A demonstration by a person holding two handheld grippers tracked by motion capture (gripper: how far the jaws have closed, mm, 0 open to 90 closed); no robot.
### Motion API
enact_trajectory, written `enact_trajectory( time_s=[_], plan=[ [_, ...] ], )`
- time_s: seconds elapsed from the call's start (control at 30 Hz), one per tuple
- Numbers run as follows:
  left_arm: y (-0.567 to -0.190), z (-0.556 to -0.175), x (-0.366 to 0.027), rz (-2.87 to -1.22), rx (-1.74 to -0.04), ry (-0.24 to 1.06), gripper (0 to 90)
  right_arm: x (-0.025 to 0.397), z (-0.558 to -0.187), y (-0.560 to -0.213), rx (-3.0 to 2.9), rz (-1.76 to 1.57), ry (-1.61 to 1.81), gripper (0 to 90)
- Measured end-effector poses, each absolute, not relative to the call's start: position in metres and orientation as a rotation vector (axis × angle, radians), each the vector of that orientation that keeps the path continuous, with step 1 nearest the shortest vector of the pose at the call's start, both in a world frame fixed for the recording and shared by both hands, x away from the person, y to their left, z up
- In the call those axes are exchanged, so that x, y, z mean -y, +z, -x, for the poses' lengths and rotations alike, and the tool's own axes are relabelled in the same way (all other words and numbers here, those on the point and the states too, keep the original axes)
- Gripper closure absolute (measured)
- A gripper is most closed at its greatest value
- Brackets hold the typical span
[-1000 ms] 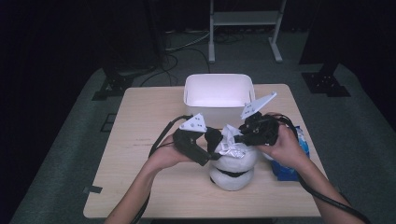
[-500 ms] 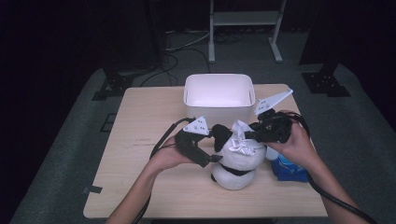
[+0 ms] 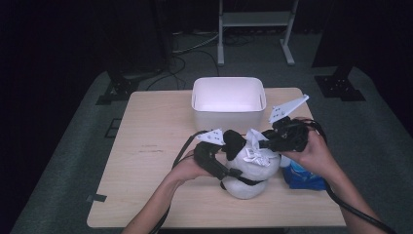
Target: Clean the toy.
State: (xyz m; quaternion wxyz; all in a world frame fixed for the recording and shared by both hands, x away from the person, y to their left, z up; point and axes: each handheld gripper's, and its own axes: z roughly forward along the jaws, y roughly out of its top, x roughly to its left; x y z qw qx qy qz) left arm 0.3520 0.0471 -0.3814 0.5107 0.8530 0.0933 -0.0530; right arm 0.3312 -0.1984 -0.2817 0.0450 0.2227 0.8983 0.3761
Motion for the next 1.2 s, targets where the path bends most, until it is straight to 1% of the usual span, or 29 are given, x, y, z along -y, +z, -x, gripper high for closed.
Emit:
enact_trajectory(
  time_s=[0.03,0.07,0.1,0.2,0.3,0.4,0.5,0.53,0.63,0.67,0.73,1.0,1.2],
  plan=[
    [-0.381,-0.353,-0.049,-2.033,-0.218,-0.134,12.4,0.198,-0.331,-0.282,-2.744,-0.68,1.149,84.8],
    [-0.377,-0.353,-0.052,-2.021,-0.211,-0.139,18.5,0.199,-0.332,-0.282,-2.736,-0.68,1.19,85.0],
    [-0.377,-0.353,-0.052,-2.021,-0.211,-0.139,20.7,0.199,-0.332,-0.282,-2.736,-0.68,1.19,85.0],
    [-0.368,-0.352,-0.059,-2.048,-0.202,-0.108,24.0,0.193,-0.334,-0.282,-2.727,-0.661,1.248,85.2],
    [-0.364,-0.352,-0.065,-2.042,-0.208,-0.086,26.1,0.189,-0.335,-0.281,-2.715,-0.653,1.259,85.3],
    [-0.352,-0.351,-0.082,-2.042,-0.211,-0.045,26.3,0.184,-0.338,-0.283,-2.707,-0.647,1.32,85.3],
    [-0.345,-0.349,-0.09,-2.053,-0.216,-0.024,26.3,0.181,-0.339,-0.286,-2.708,-0.647,1.336,85.3],
    [-0.342,-0.347,-0.095,-2.095,-0.218,0.002,26.3,0.176,-0.341,-0.291,-2.733,-0.649,1.314,85.3],
    [-0.344,-0.347,-0.095,-2.138,-0.228,0.009,26.2,0.17,-0.342,-0.299,-2.774,-0.661,1.244,85.2],
    [-0.348,-0.346,-0.093,-2.158,-0.237,0.012,26.2,0.166,-0.343,-0.303,-2.784,-0.662,1.17,85.1],
    [-0.349,-0.346,-0.091,-2.164,-0.232,0.016,26.1,0.166,-0.343,-0.304,-2.782,-0.658,1.146,85.1],
    [-0.351,-0.347,-0.068,-2.215,-0.209,0.024,25.5,0.166,-0.339,-0.296,-2.758,-0.623,1.14,85.1],
    [-0.357,-0.351,-0.053,-2.248,-0.199,0.009,24.6,0.164,-0.337,-0.299,-2.746,-0.606,1.112,85.0]
  ],
)
